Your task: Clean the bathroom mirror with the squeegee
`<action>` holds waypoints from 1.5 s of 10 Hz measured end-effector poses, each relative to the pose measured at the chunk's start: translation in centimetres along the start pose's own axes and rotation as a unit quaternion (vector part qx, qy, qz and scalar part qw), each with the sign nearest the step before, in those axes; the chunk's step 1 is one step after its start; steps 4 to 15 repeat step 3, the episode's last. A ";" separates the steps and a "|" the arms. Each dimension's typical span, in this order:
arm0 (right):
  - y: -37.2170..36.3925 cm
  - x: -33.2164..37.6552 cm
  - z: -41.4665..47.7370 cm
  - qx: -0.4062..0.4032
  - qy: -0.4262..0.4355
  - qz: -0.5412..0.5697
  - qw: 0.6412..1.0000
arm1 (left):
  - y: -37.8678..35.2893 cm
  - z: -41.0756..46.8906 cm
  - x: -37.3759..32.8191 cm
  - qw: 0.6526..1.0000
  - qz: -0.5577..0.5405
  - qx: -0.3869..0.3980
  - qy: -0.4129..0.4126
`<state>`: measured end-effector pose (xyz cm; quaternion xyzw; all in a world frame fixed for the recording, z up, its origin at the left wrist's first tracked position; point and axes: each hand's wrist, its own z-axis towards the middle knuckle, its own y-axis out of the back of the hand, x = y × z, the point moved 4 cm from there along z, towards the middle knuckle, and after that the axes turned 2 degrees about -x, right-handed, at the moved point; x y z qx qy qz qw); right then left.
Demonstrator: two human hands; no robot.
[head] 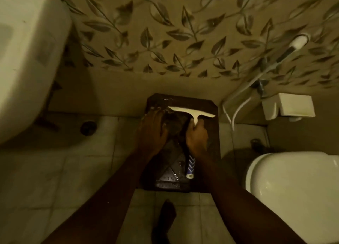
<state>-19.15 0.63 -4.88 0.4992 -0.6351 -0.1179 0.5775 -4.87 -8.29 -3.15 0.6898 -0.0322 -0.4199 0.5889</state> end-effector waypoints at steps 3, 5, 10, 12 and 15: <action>-1.8 -1.2 2.2 -0.014 -0.004 0.029 0.999 | -1.6 0.2 -0.5 0.999 0.016 0.015 0.035; -1.8 -1.2 2.2 -0.014 -0.004 0.029 0.999 | -1.6 0.2 -0.5 0.999 0.016 0.015 0.035; -1.8 -1.2 2.2 -0.014 -0.004 0.029 0.999 | -1.6 0.2 -0.5 0.999 0.016 0.015 0.035; -1.8 -1.2 2.2 -0.014 -0.004 0.029 0.999 | -1.6 0.2 -0.5 0.999 0.016 0.015 0.035; -1.8 -1.2 2.2 -0.014 -0.004 0.029 0.999 | -1.6 0.2 -0.5 0.999 0.016 0.015 0.035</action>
